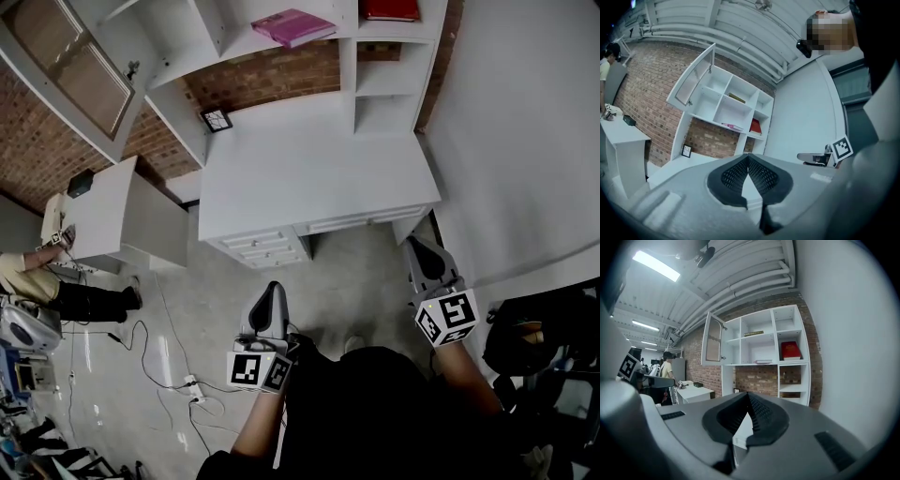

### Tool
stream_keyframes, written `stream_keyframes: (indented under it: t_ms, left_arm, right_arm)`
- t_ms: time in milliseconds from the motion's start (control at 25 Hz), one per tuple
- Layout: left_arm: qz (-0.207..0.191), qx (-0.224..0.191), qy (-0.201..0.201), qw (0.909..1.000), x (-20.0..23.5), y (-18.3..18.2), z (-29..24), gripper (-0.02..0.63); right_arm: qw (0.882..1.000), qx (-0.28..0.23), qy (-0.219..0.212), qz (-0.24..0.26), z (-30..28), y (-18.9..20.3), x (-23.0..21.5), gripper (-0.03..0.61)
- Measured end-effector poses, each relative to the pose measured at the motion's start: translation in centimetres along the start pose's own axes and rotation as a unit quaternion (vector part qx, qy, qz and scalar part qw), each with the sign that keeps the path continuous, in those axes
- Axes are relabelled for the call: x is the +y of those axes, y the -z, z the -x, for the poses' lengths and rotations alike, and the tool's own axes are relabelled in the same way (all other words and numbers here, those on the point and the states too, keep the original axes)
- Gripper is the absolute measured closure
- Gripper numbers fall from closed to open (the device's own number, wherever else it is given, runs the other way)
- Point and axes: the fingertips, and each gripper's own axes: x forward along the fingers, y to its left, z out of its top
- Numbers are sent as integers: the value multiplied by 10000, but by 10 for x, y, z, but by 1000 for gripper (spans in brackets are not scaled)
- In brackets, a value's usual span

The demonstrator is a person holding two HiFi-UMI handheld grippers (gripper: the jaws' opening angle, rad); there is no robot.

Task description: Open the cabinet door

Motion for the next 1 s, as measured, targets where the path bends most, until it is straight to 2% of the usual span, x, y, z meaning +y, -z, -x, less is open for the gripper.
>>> stream_keyframes:
  t_ms: [120, 360, 1000]
  left_arm:
    - [11, -119, -36, 9999, -5, -4, 3, 594]
    - [-72, -26, -131, 9999, -15, 6, 10, 594]
    - [-123, -159, -238, 9995, -26, 3, -3, 594]
  right_arm:
    - [10000, -10, 7, 64, 6, 1, -4, 577]
    - [9999, 6, -44, 108, 18, 4, -10, 577]
    - [9998, -71, -165, 73, 21, 7, -16, 577]
